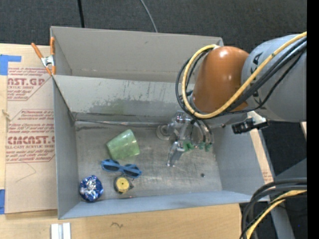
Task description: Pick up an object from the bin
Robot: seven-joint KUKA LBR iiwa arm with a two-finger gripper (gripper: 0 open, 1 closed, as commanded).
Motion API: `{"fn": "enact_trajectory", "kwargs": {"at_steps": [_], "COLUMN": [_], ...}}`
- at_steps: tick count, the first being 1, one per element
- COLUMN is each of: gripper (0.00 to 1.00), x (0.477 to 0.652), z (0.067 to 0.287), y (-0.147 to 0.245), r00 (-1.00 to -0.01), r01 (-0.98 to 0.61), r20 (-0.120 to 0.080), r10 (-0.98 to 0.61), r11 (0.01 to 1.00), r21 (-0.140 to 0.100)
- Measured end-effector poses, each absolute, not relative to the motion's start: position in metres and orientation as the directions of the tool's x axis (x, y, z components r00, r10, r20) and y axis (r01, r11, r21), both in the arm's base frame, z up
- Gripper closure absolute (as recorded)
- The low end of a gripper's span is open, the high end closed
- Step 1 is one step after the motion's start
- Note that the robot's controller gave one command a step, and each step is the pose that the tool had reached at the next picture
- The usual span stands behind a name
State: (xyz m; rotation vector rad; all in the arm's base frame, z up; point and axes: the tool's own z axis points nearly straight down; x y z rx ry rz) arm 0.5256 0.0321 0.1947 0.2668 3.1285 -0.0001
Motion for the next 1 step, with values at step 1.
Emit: {"fn": "enact_trajectory", "kwargs": {"at_steps": [1], "gripper": [0.00], "x": [0.4944], "z": [0.0703], "y": [0.1121], "r00": [-1.000], "r01": [-0.024], "r20": [-0.007], "r10": [-0.024], "r11": [1.000], "r21": [0.000]}}
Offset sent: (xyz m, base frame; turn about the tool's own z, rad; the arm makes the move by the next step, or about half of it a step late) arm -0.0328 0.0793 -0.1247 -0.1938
